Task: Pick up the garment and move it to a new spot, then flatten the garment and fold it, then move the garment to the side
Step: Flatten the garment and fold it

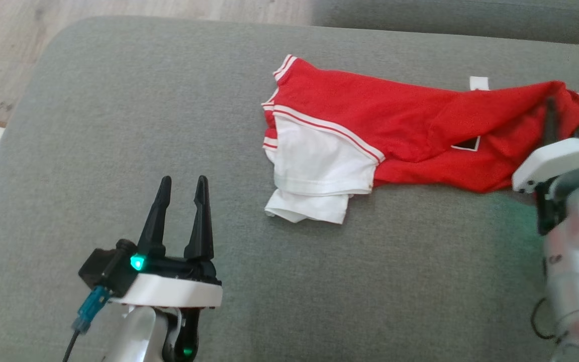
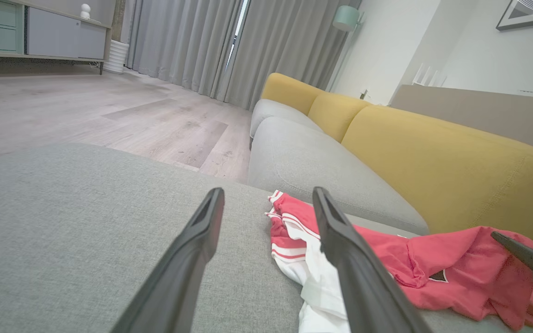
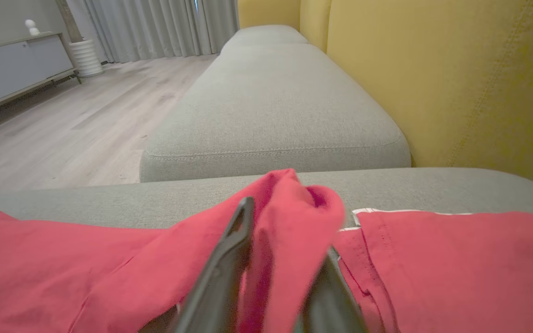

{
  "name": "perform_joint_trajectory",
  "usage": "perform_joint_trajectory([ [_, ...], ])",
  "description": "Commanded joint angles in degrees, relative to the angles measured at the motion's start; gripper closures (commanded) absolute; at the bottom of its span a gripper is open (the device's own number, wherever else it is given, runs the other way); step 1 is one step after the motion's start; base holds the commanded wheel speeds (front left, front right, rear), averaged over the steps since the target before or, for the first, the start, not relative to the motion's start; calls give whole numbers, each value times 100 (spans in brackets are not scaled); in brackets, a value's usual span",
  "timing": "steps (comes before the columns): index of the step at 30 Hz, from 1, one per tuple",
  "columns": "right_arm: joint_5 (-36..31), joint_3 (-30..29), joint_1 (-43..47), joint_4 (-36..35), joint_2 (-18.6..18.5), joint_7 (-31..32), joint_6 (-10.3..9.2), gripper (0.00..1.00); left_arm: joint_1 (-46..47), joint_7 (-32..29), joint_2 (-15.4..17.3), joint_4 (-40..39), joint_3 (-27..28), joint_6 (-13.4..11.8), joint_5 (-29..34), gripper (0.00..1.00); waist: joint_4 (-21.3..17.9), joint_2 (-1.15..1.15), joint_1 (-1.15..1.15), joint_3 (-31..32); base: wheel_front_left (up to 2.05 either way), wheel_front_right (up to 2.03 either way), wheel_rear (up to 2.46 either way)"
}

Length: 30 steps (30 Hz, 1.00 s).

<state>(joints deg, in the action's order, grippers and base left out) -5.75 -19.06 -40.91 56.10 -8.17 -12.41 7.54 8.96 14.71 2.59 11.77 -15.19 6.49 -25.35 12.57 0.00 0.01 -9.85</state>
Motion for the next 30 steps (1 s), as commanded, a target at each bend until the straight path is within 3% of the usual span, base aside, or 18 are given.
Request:
perform_joint_trajectory([
  [1, -133, 105, -238, -232, 97, -65, -5, 0, 188, 29, 29, -162, 153, -3, 26, 0, -55, 0, -1, -7, 0, 0, 0],
  [4, -308, 229, -158, -477, 318, -196, -5, 0, 204, 29, 29, -167, 196, 1, 68, 0, -173, 0, -1, -8, 0, 0, 0],
  [7, -101, 728, -2, -1053, 476, -251, -5, 0, 216, 29, 29, -193, 242, 9, 97, 0, -296, 0, -1, 7, 0, 0, 0],
  [10, 610, 1728, 697, -2525, 524, -256, -5, 0, 231, 29, 29, -269, 303, 15, 108, 0, -470, 0, -1, 3, 0, 0, 0],
  [14, 1120, 2484, 1686, -3900, 527, -257, -5, 0, 204, 29, 29, -286, 329, 25, 151, 0, -628, 0, -1, 14, 0, 0, 0],
  [15, 1302, 2732, 2312, -4536, 527, -258, -5, 0, 195, 29, 29, -268, 333, 36, 180, 0, -699, 0, -1, 28, 0, 0, 0],
  [21, 1400, 2934, 2988, -4922, 528, -258, -5, 0, 198, 29, 29, -249, 354, 56, 214, 0, -735, 0, -1, 17, 0, 0, 0],
  [30, 1039, 3236, 2818, -4845, 529, -258, -5, 0, 226, 29, 29, -238, 247, 75, 182, 0, -498, 0, -1, -44, 0, 0, 0],
])
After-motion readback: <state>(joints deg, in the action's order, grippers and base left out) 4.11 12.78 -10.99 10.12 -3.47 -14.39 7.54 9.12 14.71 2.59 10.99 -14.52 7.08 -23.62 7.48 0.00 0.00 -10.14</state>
